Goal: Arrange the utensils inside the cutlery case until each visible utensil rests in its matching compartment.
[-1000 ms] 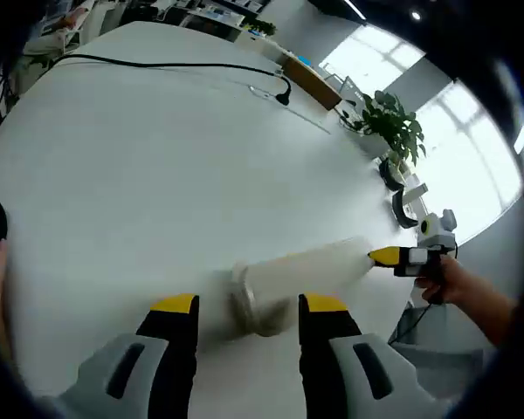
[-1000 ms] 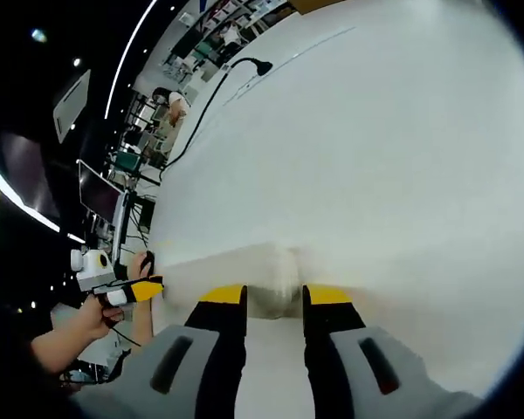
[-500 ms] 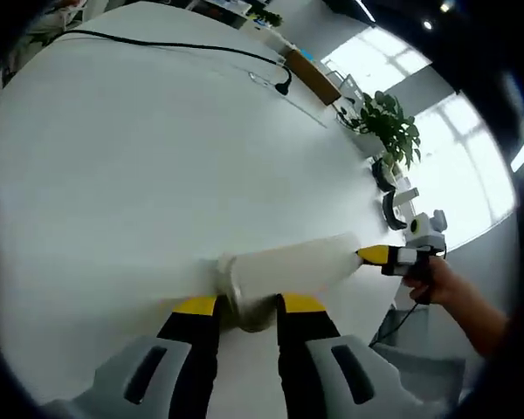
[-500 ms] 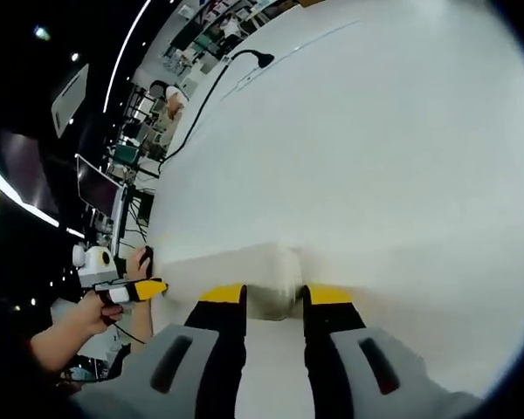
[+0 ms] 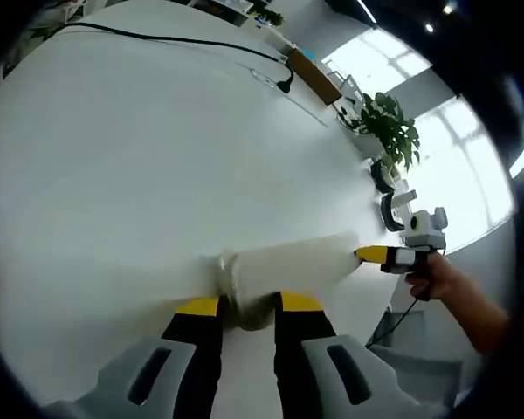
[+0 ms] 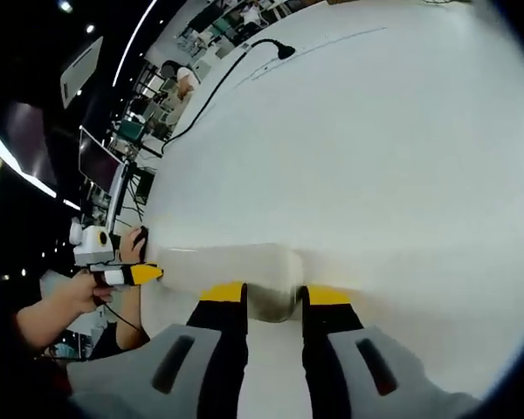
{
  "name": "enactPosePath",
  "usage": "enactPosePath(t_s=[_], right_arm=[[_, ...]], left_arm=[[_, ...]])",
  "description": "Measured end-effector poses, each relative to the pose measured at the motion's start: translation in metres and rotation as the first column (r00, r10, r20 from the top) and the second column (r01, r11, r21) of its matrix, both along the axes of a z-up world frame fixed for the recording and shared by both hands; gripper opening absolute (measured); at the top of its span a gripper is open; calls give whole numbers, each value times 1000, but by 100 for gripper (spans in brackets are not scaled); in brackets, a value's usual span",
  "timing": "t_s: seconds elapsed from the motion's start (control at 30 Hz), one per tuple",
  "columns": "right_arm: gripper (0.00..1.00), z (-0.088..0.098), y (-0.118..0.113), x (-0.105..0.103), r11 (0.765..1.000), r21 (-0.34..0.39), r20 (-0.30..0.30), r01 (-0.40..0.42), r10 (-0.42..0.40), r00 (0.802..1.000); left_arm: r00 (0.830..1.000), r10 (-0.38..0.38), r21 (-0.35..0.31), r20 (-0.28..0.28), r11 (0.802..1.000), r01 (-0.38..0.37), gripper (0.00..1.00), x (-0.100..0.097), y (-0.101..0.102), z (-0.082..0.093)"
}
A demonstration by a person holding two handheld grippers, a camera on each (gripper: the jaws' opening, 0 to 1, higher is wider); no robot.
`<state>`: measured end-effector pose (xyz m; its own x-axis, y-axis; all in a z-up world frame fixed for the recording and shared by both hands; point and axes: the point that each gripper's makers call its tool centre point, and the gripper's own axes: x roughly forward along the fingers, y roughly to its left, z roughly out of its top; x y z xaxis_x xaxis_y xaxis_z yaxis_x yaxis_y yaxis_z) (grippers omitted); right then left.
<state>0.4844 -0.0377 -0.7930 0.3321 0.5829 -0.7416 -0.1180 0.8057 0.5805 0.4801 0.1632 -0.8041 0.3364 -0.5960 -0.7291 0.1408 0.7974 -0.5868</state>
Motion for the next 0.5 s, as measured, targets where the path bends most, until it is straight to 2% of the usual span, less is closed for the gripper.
enactPosePath(t_s=[0.1,0.13,0.17,0.2,0.27,0.3,0.37,0.43,0.5], right_arm=[[21,1,0,-2,1000,-1,-13,15,-15,1000],[21,2,-1,-2,999,-32,4,-12,12,1000],[21,2,0,-2,998,-59,-6,-28,27,1000],[21,3,0,-1,994,-96,5,-43,44,999],[21,2,0,2,989,-136,15,-57,59,998],[21,2,3,2,991,-122,0,-47,47,999],[21,1,2,0,993,-110,-13,-31,30,999],[21,-1,1,1,993,-112,4,-21,22,1000],[21,-2,-1,4,994,-105,-4,6,-6,1000]], left_arm=[[1000,21,-2,-10,1000,-21,22,-1,0,1],[1000,10,8,-4,1000,-9,22,-1,-1,2],[1000,-9,23,15,1000,9,23,1,0,2],[1000,-8,26,8,1000,8,23,1,-1,1],[998,-52,55,41,997,50,25,5,0,-2],[999,-39,50,22,998,38,25,7,-1,-3],[998,-62,73,32,996,59,27,8,-3,-2],[998,-64,77,28,995,62,28,7,-2,-1],[998,-48,71,28,996,46,28,9,-1,-1]])
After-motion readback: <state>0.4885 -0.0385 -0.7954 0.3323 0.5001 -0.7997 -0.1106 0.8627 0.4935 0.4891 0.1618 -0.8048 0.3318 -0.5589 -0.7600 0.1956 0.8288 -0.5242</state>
